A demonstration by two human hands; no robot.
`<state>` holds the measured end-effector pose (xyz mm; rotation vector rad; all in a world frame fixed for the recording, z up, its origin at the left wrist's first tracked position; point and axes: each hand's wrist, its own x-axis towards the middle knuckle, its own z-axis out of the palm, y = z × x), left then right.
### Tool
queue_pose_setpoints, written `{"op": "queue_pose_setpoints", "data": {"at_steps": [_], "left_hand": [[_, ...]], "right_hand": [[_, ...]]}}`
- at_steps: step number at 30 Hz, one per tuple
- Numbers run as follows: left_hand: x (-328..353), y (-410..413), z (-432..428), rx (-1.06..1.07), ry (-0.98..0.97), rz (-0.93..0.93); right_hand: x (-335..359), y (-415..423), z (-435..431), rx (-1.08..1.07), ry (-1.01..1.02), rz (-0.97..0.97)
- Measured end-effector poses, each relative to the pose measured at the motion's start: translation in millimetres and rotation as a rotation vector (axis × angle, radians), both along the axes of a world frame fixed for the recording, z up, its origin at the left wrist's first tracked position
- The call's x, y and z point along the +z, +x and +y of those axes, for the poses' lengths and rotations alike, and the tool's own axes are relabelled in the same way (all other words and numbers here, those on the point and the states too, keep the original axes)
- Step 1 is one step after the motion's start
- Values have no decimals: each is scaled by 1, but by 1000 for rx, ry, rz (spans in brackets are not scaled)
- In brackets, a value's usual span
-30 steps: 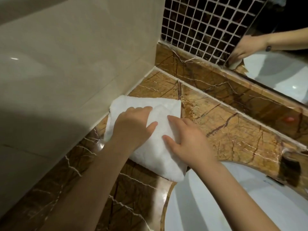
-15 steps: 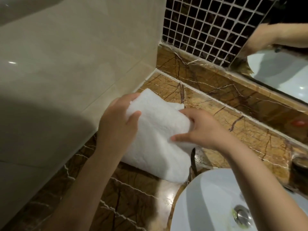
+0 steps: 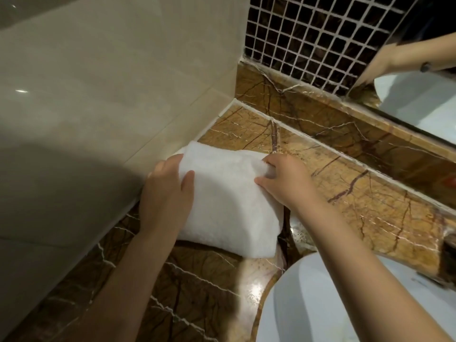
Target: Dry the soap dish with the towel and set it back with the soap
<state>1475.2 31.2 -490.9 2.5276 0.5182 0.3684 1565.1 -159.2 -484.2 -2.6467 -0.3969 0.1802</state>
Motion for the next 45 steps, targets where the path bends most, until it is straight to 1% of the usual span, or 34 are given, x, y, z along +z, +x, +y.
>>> {"op": "queue_pose_setpoints", "data": {"at_steps": [6,8,10,12,13,14,17,19,22,25,29,35,36,38,40,43,45], "left_hand": [[4,-3,3,-108,5,51],[6,-2,3,-122,-3,9],[9,-2,0,-126,13,-79],[11,-1,-3,-93,27,-139],[10,0,-3,-68,32,-140],[9,1,-4,-45,41,-117],[1,3,-5,-31,110,-7],[-1,1,-5,-51,139,-12],[0,-1,-2,-52,122,-27],[2,-4,0,-80,148,-50],[3,-7,0,-114,133,-79],[2,6,2,-98,36,84],[7,5,1,-106,34,121],[21,1,-7,-136,69,138],[44,1,-18,-184,91,87],[102,9,-34,-279,202,-30],[142,10,-43,-344,299,-64]], "right_hand": [[-2,-25,-14,-55,-81,92],[2,-28,-18,-73,-35,67],[8,-25,-21,-104,62,13],[13,-20,-20,-127,131,-62],[12,-17,-18,-135,136,-87],[9,-16,-16,-138,126,-92],[-6,-16,-12,-126,75,-20],[-13,-17,-13,-123,75,-31],[-12,-20,-14,-113,66,-71],[-10,-25,-20,-106,80,-105],[-7,-35,-32,-148,93,-131],[-2,-44,-36,-135,41,-88],[2,-45,-36,-132,36,-75],[17,-47,-37,-116,13,-77],[40,-49,-40,-77,0,-106],[95,-49,-47,-16,-27,-257],[133,-53,-52,7,-32,-350]]}}
